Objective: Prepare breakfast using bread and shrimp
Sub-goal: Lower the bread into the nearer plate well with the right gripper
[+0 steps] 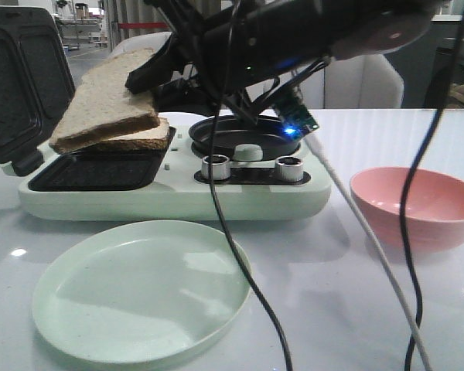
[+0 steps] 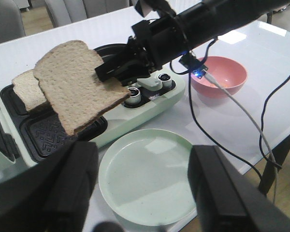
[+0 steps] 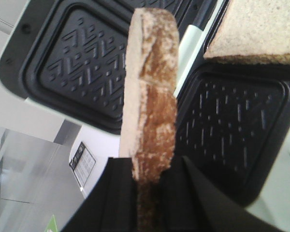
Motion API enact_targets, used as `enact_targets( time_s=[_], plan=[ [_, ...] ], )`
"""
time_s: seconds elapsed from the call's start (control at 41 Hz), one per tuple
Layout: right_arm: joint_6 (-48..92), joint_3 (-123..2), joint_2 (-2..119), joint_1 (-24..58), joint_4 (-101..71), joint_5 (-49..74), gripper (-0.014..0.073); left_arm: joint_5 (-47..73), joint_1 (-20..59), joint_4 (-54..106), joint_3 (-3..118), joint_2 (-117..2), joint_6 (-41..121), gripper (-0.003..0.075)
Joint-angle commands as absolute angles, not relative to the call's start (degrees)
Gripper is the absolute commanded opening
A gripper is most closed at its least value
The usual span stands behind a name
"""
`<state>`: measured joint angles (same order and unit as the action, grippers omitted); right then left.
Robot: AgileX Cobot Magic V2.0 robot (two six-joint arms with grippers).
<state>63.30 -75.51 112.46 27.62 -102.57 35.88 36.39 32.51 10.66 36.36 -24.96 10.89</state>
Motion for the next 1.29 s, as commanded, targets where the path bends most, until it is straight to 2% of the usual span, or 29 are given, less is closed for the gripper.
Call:
enact_targets(
  time_s=[0.0,0.269,0.586,0.757,1.026,1.123,1.27],
  plan=[
    [61.86,-81.68,112.68,28.16,-105.98,37.36,0.0074,31.55,32.68,11.51,38.1,-25.29,10.76,0.0459],
    [60.23,-88.71,118.8,29.66,-105.85,35.39,0.0074,31.55,32.68,11.51,38.1,-25.29,10.76,0.0459],
    [60.09,-89.42,119.88,30.53,-104.69,32.37,0.0082,31.55,32.68,11.51,38.1,-25.29,10.76,0.0459],
    [60.09,-89.42,119.88,30.59,-104.65,31.9,0.0196,31.55,32.68,11.51,38.1,-25.29,10.76,0.0459],
    [60.07,-89.42,119.88,30.93,-103.44,30.2,0.0444,31.55,32.68,11.51,38.1,-25.29,10.76,0.0459],
    [60.02,-89.42,119.88,30.94,-103.23,30.05,0.0482,31.55,32.68,11.51,38.1,-25.29,10.76,0.0459],
    [60.02,-89.42,119.88,30.94,-101.39,29.4,0.0484,31.55,32.68,11.51,38.1,-25.29,10.76,0.0459]
  ],
)
